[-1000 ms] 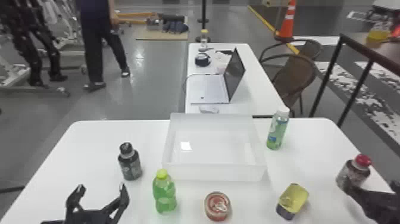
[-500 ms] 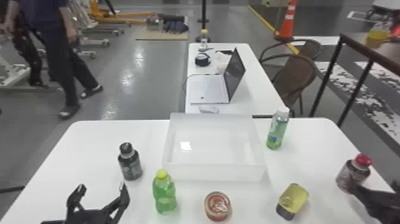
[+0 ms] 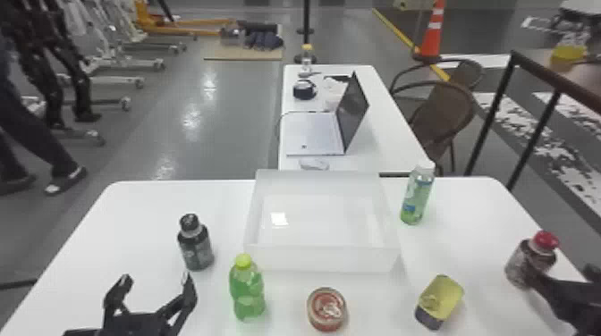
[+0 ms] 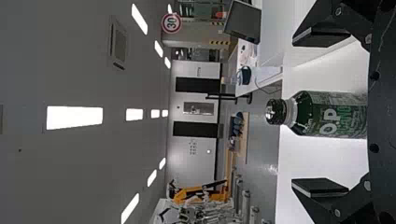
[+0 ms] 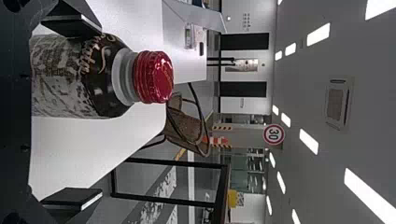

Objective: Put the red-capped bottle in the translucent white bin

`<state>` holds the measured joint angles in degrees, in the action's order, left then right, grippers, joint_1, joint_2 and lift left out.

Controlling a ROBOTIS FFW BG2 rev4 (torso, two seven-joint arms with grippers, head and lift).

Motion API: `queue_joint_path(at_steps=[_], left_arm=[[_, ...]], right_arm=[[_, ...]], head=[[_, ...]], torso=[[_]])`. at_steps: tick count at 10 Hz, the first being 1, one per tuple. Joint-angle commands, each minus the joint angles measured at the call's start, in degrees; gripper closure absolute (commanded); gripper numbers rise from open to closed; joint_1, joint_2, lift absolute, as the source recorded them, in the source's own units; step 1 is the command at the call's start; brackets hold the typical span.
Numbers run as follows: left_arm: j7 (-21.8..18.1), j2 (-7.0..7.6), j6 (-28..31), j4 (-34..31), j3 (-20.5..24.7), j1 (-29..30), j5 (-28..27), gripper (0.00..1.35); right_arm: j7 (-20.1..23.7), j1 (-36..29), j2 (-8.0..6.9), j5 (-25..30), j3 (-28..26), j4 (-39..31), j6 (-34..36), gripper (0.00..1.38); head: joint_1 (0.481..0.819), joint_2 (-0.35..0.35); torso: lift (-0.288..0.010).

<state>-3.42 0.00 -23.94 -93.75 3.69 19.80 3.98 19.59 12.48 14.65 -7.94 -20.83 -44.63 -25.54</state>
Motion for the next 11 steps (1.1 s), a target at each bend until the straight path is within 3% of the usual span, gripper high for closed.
queue_joint_path(at_steps=[1, 5, 6, 9, 11], left_arm=[[-0.27, -0.15, -0.58, 0.50, 0.00, -0.20, 0.32, 0.23], [-0.97, -0.15, -1.99, 1.73, 0.88, -0.46, 1.64, 0.23], [-1.15, -0.15, -2.25, 1.82, 1.23, -0.46, 1.64, 0.23], [-1.15, -0.15, -3.13, 2.00, 1.41, -0.46, 2.08, 0.23], [-1.32, -0.15, -3.13, 2.08, 1.49, -0.46, 2.08, 0.23]], right_arm=[[1.59, 2.28, 0.91, -0.06, 0.09, 2.09, -0.03, 0.09], [2.20, 7.12, 1.70, 2.05, 2.46, 4.91, 2.96, 0.09], [2.20, 7.47, 1.61, 3.19, 3.25, 4.82, 4.27, 0.14], [4.31, 7.38, 1.79, -1.91, 3.51, 10.00, 1.11, 0.74], [4.22, 5.98, 1.79, -4.89, 3.51, 9.74, 1.20, 0.80]], head=[[0.549, 0.000], [0.549, 0.000], [0.549, 0.000], [0.549, 0.000], [0.549, 0.000]], torso=[[-0.100], [-0.100], [-0.100], [-0.100], [-0.100]])
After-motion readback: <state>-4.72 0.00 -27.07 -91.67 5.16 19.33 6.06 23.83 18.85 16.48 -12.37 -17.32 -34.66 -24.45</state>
